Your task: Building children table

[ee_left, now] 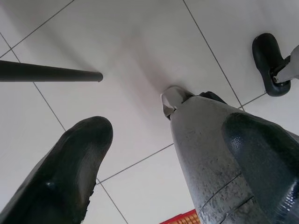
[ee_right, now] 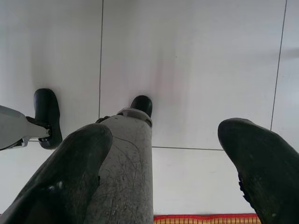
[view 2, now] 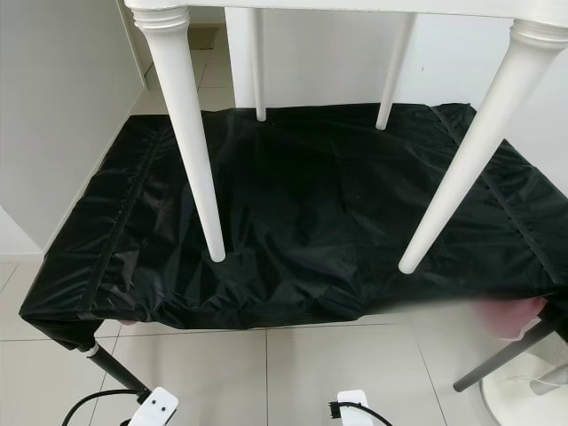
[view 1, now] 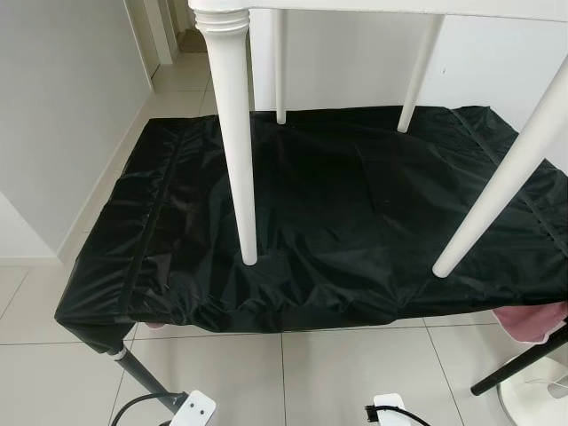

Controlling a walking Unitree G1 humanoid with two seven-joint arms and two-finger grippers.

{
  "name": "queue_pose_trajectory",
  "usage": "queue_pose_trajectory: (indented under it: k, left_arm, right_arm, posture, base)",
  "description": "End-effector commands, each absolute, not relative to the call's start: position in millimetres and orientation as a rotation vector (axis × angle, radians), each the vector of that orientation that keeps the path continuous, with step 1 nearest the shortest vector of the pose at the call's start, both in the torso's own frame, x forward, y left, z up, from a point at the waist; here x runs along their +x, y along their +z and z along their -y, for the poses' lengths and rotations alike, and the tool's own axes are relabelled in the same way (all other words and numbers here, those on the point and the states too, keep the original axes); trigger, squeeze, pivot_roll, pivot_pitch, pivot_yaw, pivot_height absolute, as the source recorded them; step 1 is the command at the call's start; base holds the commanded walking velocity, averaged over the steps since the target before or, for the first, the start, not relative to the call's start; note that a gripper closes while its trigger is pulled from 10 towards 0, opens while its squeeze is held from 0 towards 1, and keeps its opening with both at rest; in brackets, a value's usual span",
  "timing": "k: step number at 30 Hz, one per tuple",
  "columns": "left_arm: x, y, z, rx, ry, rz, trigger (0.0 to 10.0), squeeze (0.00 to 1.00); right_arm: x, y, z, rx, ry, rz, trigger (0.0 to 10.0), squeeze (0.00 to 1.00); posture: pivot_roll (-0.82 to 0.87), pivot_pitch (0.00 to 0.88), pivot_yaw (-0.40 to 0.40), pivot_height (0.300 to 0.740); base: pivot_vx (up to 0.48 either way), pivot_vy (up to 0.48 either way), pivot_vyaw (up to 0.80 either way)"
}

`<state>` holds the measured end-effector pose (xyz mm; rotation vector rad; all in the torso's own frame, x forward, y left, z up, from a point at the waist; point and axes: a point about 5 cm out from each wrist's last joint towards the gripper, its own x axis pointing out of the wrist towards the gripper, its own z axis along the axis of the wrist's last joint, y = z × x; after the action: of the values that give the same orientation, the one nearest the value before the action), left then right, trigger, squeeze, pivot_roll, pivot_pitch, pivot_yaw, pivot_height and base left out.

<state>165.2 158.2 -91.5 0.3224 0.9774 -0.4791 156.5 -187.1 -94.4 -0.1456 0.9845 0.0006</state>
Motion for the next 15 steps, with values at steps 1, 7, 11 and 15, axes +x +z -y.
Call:
queue_pose_trajectory:
  k: [1, 7, 11, 15]
  left_arm:
    - [157.4, -96.0, -161.4, 0.371, -0.407, -1.004, 10.0, 0.0]
    - [156.6, -96.4, -158.5, 0.39, -0.446, -1.005, 10.0, 0.0]
    - [157.6, -96.0, -156.6, 0.395, -0.458, -1.003, 10.0, 0.0]
    - [158.2, -95.9, -156.4, 0.389, -0.452, -1.002, 10.0, 0.0]
  right_arm:
    - [147.9, -98.5, 186.2, -0.144, -0.002, -1.025, 10.0, 0.0]
    - [150.1, -97.3, 189.3, -0.111, -0.045, -1.016, 10.0, 0.0]
    - [148.7, -97.4, 192.0, -0.094, -0.066, -1.018, 10.0, 0.0]
    - [147.6, -97.8, 192.7, -0.093, -0.069, -1.02, 10.0, 0.0]
  posture:
    - [-0.04, 0.0, 0.063, 0.74]
    - [-0.06, 0.0, 0.087, 0.74]
    - [-0.07, 0.0, 0.076, 0.74]
    - [-0.06, 0.0, 0.075, 0.74]
  base:
    - [0.0, 0.0, 0.0]
    - [0.0, 0.0, 0.0]
    - [0.0, 0.0, 0.0]
    - [0.0, 0.0, 0.0]
